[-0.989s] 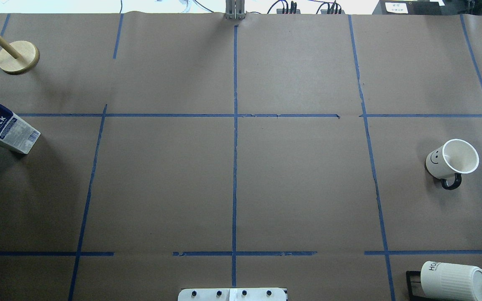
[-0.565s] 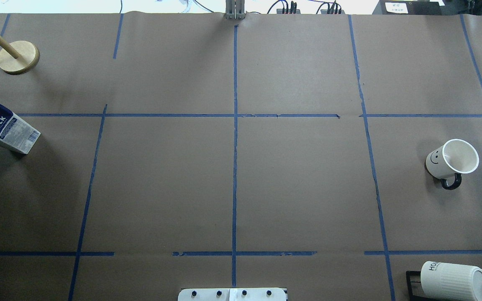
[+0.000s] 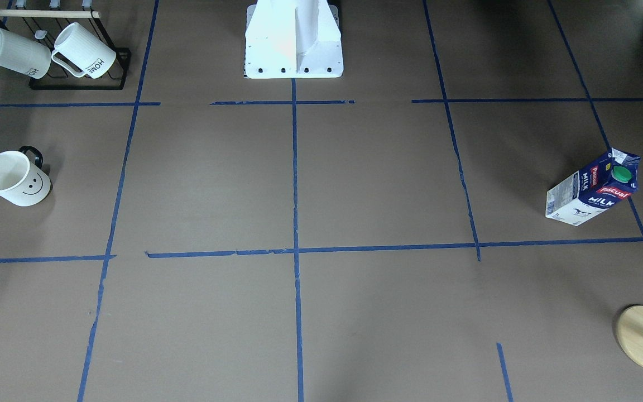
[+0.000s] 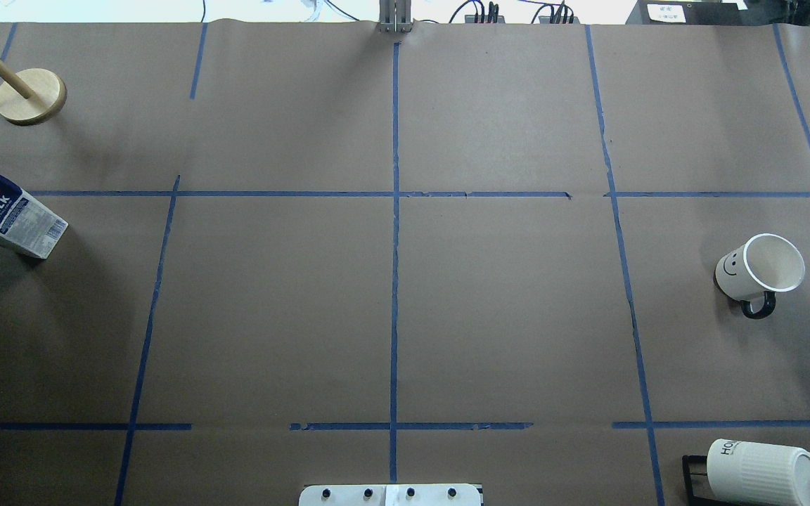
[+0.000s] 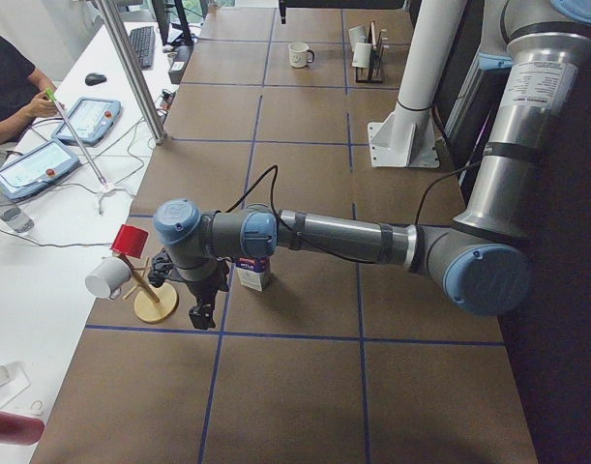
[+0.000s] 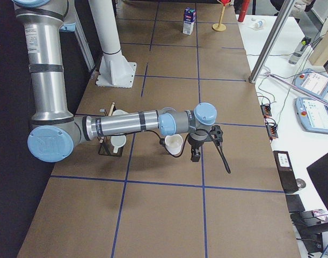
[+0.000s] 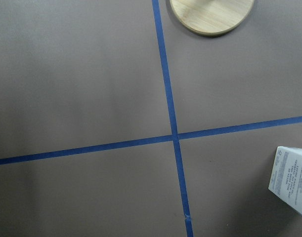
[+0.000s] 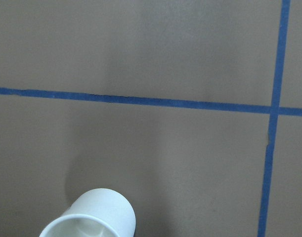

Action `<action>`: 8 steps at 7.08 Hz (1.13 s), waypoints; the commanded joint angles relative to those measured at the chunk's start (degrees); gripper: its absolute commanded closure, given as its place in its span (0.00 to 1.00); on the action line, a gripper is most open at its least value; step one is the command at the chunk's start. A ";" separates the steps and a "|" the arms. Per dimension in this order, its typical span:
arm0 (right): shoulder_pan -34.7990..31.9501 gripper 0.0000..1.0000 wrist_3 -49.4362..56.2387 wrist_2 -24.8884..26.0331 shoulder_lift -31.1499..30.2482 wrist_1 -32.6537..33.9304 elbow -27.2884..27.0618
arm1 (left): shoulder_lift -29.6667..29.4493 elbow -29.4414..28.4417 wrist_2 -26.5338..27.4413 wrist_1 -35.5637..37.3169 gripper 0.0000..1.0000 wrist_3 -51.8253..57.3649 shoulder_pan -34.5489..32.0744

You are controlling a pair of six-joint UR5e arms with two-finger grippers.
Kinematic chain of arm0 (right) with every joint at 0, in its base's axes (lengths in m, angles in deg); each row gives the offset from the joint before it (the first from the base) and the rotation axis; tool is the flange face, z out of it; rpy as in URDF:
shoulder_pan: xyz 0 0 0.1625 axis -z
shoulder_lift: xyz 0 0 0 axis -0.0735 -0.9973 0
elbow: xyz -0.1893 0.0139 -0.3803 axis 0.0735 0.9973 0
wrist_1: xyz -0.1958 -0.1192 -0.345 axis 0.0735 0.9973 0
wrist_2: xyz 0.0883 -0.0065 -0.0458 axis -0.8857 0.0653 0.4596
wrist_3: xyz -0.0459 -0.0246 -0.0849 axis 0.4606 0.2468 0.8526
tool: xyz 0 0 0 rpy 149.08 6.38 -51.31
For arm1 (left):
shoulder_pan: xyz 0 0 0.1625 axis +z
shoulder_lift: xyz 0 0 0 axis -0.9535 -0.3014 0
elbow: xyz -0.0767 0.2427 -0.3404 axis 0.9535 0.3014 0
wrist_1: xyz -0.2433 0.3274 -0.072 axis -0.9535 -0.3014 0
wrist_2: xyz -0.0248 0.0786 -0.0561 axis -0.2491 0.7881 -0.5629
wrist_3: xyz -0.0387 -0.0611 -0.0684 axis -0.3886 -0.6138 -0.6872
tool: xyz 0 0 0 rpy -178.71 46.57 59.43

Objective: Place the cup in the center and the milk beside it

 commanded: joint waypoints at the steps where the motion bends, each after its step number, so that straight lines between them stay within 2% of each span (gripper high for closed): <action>1: 5.42 0.01 -10.50 0.76 -6.01 -13.90 -0.29 | 0.21 0.05 -0.02 -1.88 0.00 0.02 -0.01; 2: 7.27 0.01 -17.16 1.02 -6.12 -16.68 -0.37 | 0.21 0.40 -0.02 -1.88 0.00 0.02 -0.01; 4: 10.27 0.05 -18.10 3.12 -6.56 -18.02 0.16 | 0.74 1.36 -0.02 -1.79 0.00 0.02 -0.01; 8: 11.86 0.97 -18.01 3.58 -6.39 -18.11 2.00 | 0.82 2.15 -0.11 -1.79 0.00 0.02 -0.01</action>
